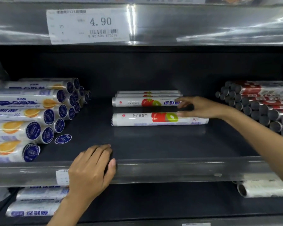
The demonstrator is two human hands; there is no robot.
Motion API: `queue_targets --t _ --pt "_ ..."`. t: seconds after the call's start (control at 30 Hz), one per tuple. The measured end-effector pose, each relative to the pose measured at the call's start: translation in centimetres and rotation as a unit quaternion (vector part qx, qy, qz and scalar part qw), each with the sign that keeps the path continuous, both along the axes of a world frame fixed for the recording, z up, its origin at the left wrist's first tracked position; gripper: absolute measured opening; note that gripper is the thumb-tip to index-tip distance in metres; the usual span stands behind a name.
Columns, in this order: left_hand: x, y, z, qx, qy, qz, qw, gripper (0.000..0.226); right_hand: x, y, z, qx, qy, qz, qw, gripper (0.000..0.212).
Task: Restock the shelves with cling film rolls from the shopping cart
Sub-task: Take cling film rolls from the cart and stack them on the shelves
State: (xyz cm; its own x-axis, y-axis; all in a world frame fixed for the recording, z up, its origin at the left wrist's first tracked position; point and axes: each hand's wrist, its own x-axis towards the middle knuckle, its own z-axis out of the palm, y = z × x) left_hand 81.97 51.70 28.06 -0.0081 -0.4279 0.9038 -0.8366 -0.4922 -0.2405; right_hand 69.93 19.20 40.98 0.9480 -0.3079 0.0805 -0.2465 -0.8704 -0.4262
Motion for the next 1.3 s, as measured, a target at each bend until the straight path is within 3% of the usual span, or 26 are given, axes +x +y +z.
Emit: queue_targets --t 0.1,0.17,0.23,0.53,0.77,0.93,1.13,1.3 --pt "0.0 -0.1 -0.1 0.001 -0.001 0.003 1.0 0.047 -3.2 -1.9 -0.3 0.037 0.018 -0.013 0.999 0.062" --pt "-0.1 -0.1 -0.1 0.0 -0.004 0.003 1.0 0.047 -4.2 -2.4 -1.0 0.045 0.016 -0.006 0.999 0.042" --pt "-0.1 -0.1 -0.1 0.001 -0.003 0.004 1.0 0.046 -4.4 -2.6 -1.5 0.036 0.007 0.004 0.999 0.036" --pt "-0.1 -0.1 -0.1 0.003 -0.006 0.01 1.0 0.044 1.1 -3.9 -2.7 -0.099 -0.09 -0.026 0.991 0.043" --pt "-0.2 -0.1 0.1 0.002 -0.003 0.012 1.0 0.042 5.1 -5.1 -3.6 -0.091 -0.15 -0.076 0.982 0.045" --pt "-0.1 -0.1 0.0 0.004 -0.003 0.013 1.0 0.043 4.3 -6.0 -3.9 -0.071 -0.165 -0.095 0.979 0.06" --pt "-0.1 -0.2 0.0 0.004 -0.002 0.02 1.0 0.043 3.2 -7.0 -4.1 -0.074 -0.171 -0.081 0.979 0.044" --pt "-0.2 -0.2 0.1 0.006 0.0 0.022 1.0 0.042 3.7 -6.8 -4.0 -0.073 -0.134 -0.063 0.986 0.048"
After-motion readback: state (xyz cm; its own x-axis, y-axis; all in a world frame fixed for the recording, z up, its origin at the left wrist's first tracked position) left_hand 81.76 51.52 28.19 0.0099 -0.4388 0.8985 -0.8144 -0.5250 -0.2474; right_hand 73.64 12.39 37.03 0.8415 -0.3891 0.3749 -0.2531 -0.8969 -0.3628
